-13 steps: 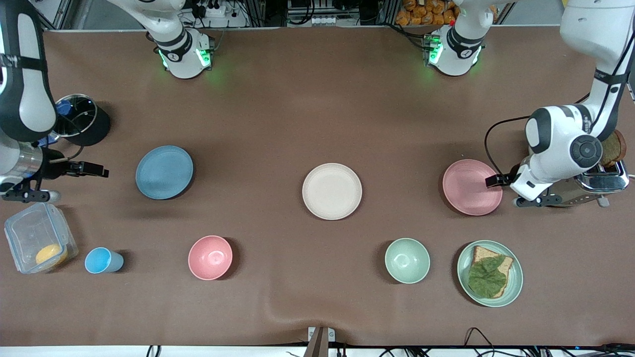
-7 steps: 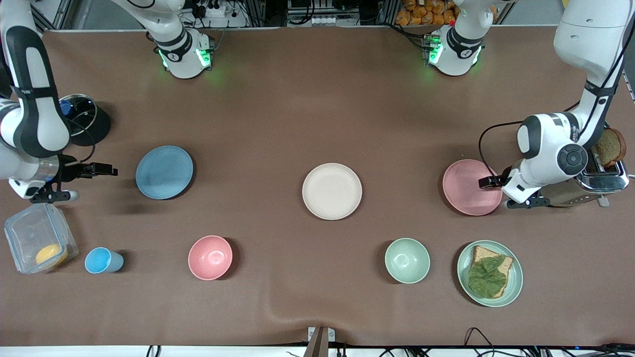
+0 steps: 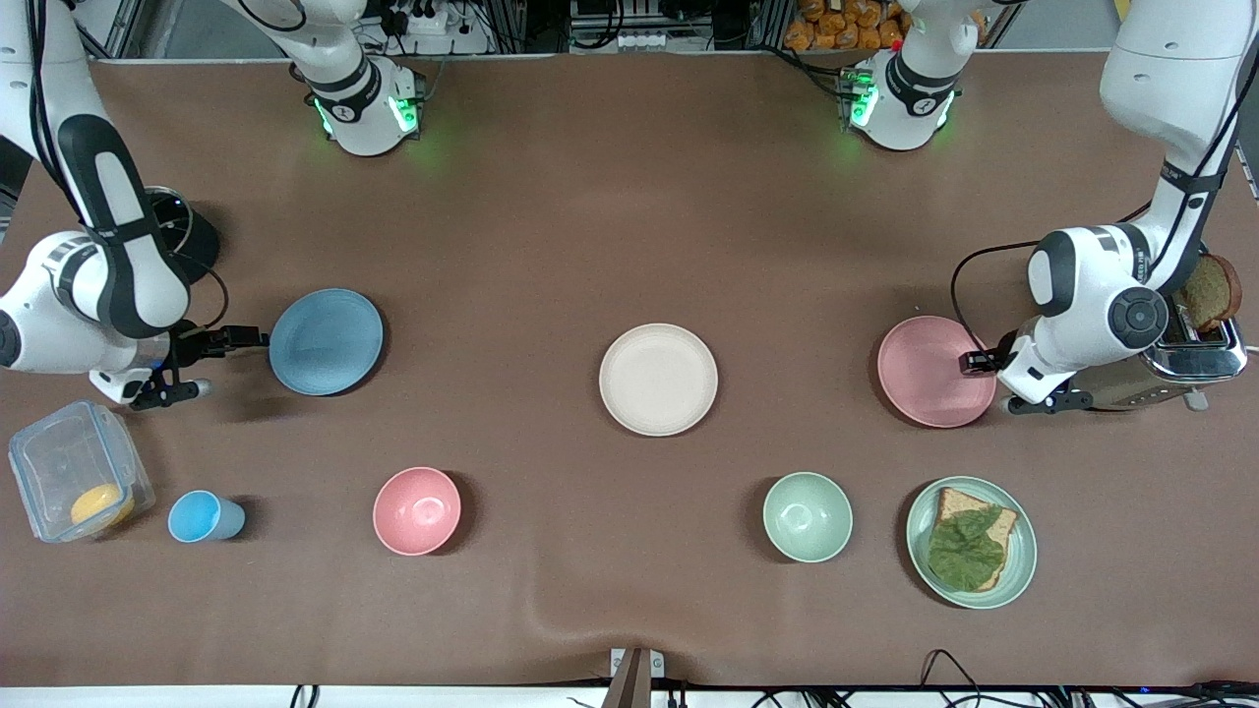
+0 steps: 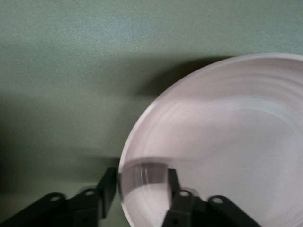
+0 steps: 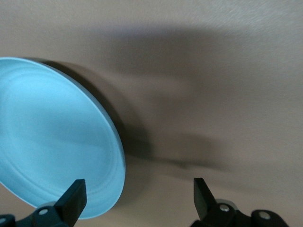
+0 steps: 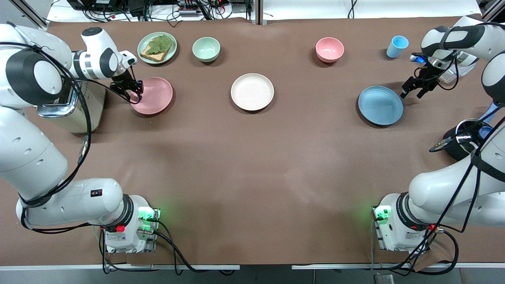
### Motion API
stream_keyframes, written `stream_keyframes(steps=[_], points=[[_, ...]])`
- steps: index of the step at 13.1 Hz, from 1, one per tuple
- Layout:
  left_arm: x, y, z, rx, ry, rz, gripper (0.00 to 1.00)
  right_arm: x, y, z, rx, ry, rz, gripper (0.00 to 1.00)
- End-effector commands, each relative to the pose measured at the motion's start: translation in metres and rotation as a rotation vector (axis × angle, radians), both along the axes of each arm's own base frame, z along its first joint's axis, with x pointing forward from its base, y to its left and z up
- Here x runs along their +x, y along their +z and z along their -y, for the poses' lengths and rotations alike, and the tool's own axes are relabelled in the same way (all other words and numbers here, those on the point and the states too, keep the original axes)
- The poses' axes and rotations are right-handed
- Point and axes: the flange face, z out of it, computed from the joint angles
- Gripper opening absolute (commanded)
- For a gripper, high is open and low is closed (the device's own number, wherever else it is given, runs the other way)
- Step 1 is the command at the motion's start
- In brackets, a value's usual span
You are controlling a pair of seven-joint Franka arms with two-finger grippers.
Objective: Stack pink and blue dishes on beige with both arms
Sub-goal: 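Grip the pink plate with the left gripper while the right gripper grips the blue plate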
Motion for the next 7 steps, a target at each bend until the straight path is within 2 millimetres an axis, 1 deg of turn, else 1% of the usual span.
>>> stream_keyframes(steps=[1, 2, 3, 4, 5, 7], points=[[0.004, 0.002, -0.002, -0.002, 0.003, 0.011, 0.1, 0.0, -0.013, -0.01, 0.06, -0.003, 0.002, 1.0], [0.004, 0.003, -0.002, -0.002, 0.0, 0.014, 0.0, -0.001, -0.019, -0.012, 0.073, 0.018, -0.002, 1.0], [0.005, 0.004, -0.001, -0.005, 0.003, 0.016, 0.0, -0.002, -0.024, -0.013, 0.081, 0.016, -0.007, 1.0], [0.005, 0.008, -0.001, -0.011, 0.008, 0.021, 0.0, -0.001, -0.025, -0.02, 0.091, 0.019, -0.008, 1.0], [0.009, 0.014, 0.0, -0.013, 0.006, 0.029, 0.0, -0.001, -0.026, -0.021, 0.093, 0.021, -0.013, 1.0], [0.014, 0.036, 0.001, -0.01, -0.003, 0.059, 0.0, 0.0, -0.031, -0.029, 0.103, 0.03, -0.02, 1.0]])
